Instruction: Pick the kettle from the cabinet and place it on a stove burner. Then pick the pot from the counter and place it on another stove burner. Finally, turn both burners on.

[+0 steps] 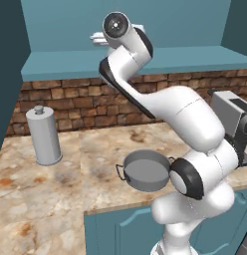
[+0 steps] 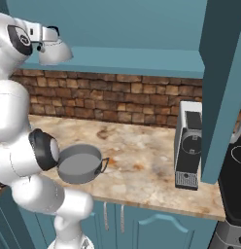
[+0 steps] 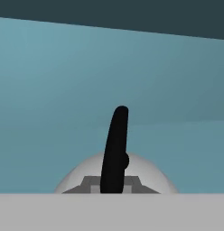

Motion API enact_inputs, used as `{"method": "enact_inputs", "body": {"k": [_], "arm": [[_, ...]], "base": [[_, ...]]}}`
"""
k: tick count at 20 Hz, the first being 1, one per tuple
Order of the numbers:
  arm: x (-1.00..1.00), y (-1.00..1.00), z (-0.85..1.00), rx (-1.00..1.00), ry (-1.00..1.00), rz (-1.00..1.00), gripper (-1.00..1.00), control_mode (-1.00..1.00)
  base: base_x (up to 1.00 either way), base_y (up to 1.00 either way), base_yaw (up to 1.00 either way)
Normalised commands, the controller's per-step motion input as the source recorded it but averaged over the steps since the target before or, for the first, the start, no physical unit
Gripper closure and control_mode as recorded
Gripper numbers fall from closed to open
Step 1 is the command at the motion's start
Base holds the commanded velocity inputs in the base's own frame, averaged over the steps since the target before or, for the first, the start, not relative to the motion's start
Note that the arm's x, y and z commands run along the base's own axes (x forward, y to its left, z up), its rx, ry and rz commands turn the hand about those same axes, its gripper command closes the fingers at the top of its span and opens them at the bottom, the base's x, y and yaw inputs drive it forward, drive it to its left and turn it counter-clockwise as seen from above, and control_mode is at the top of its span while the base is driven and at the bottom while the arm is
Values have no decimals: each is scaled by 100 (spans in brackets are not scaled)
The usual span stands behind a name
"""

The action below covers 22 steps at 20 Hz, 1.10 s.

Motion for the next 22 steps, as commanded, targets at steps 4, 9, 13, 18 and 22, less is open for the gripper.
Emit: {"method": "enact_inputs", "body": {"k": [4, 9, 13, 18, 22], "arm": [[-70, -30, 0, 0, -5, -2, 100, -100], [-77, -31, 0, 0, -6, -4, 100, -100], [-79, -28, 0, 0, -5, -3, 100, -100], [-78, -25, 0, 0, -4, -3, 100, -100], [-58, -8, -1, 0, -3, -1, 100, -100]], "base": [[0, 0, 0], [0, 0, 0], [0, 0, 0], [0, 0, 0], [0, 0, 0]]}}
